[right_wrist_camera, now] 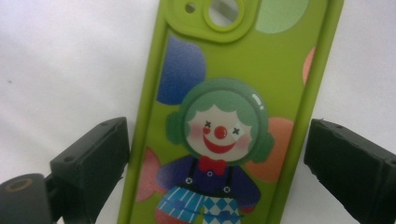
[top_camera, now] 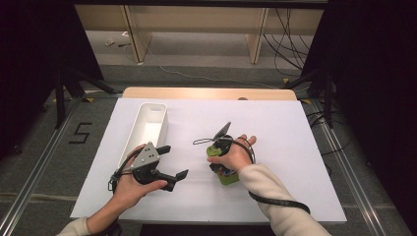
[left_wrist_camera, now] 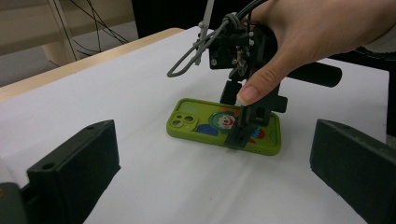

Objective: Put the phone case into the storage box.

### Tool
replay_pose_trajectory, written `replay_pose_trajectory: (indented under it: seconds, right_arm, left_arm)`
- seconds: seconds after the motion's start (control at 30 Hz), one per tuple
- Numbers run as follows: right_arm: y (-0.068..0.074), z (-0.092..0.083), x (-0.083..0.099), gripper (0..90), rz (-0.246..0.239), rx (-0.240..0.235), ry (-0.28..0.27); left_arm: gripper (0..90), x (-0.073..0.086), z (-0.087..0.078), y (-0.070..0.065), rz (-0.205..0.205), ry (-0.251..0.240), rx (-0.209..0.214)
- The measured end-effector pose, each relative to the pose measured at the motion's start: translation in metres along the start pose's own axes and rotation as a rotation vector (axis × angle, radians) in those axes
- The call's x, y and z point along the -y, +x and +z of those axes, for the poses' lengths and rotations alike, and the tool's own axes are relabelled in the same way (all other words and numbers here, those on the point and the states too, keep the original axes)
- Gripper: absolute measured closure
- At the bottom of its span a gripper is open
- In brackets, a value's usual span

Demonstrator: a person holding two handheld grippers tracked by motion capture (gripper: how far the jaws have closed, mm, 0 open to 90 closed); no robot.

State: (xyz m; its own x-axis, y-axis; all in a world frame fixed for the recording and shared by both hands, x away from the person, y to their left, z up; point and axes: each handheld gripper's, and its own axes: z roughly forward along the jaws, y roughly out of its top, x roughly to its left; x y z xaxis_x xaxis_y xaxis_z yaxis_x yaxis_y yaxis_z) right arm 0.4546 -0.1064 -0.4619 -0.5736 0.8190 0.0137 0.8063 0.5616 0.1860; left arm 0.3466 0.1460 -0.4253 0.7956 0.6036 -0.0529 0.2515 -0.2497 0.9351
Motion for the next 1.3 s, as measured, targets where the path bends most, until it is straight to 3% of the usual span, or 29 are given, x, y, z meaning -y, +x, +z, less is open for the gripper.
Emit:
replay_pose_trajectory:
  seconds: [0.4, 1.3]
  right_arm:
    - [0.0015, 0.0032, -0.0029, 10.8, 0.029, 0.002, 0.046]
    - [0.0050, 0.0050, -0.0081, 11.5, 0.059, 0.034, 0.073]
  left_arm:
    - [1.0, 0.0001, 0.0001, -0.0002, 0.001, -0.001, 0.001]
    - [1.1, 0.0003, 0.0001, -0.0008, 0.004, 0.003, 0.004]
